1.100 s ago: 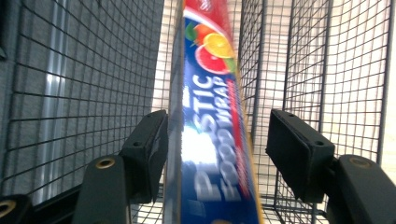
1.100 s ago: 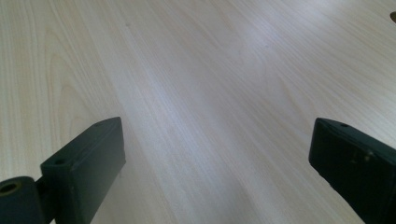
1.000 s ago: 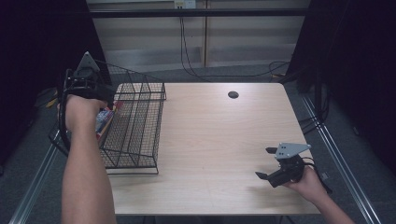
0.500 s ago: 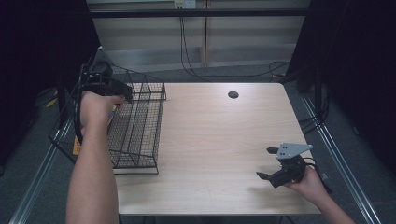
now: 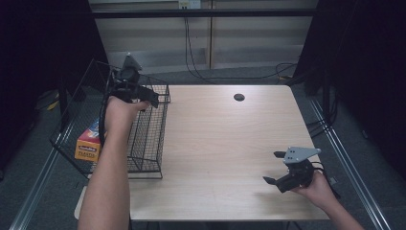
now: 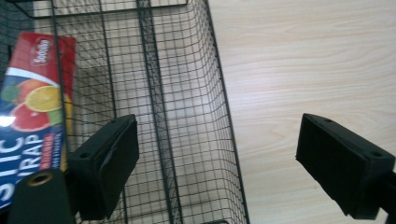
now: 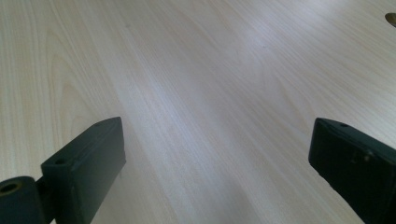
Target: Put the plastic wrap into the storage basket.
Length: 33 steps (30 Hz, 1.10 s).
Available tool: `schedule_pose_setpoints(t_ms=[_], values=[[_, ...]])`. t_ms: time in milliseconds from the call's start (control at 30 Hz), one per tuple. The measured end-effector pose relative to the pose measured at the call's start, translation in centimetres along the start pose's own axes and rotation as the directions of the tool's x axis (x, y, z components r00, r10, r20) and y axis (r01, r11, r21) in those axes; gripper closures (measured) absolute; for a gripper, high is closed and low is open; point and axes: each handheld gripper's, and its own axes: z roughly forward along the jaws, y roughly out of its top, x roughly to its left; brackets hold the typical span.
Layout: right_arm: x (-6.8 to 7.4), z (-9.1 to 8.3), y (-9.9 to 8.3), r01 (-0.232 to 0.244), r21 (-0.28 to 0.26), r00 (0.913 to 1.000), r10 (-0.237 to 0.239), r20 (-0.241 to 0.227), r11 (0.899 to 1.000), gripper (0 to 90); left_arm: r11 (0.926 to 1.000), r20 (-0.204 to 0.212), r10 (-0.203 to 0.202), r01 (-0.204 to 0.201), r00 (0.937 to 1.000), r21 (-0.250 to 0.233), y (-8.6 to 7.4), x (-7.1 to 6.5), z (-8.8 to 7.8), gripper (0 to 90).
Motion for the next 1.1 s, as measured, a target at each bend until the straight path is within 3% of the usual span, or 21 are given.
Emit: schedule_pose_setpoints(t_ms=[267, 467, 500, 800, 867, 967, 1100], values=[[0.0, 0.0, 0.0, 0.002, -0.003, 1.0000, -0.002, 0.001, 1.000, 3.8, 0.9987, 0.043, 0.051, -0.051, 0.9978, -0.008, -0.1, -1.9, 1.1, 9.4], [0.0, 0.0, 0.0, 0.003, -0.002, 1.0000, -0.003, 0.002, 1.000, 3.7, 0.9954, 0.077, 0.095, -0.096, 0.9925, 0.001, -0.3, -3.4, 2.0, 8.9], [0.0, 0.0, 0.0, 0.003, -0.002, 1.0000, -0.003, 0.002, 1.000, 3.8, 0.9930, 0.088, 0.117, -0.118, 0.9892, 0.006, -0.3, -3.6, 2.2, 8.8], [0.0, 0.0, 0.0, 0.005, -0.003, 1.0000, -0.005, 0.001, 1.000, 3.7, 0.9847, 0.131, 0.171, -0.174, 0.9766, 0.015, -0.9, -5.6, 4.0, 8.3], [0.0, 0.0, 0.0, 0.005, -0.002, 1.0000, -0.005, -0.001, 1.000, 3.8, 0.9792, 0.137, 0.199, -0.203, 0.9705, 0.016, -1.0, -5.9, 4.3, 8.1], [0.1, 0.0, 0.0, 0.009, -0.002, 1.0000, -0.009, 0.002, 1.000, 3.8, 0.9747, 0.161, 0.222, -0.223, 0.9616, -0.013, -1.5, -6.7, 5.0, 8.0], [0.1, 0.1, -0.1, 0.007, 0.003, 1.0000, -0.007, 0.003, 1.000, 3.7, 0.9690, 0.185, 0.244, -0.247, 0.9518, -0.009, -2.0, -7.4, 5.8, 7.5]])
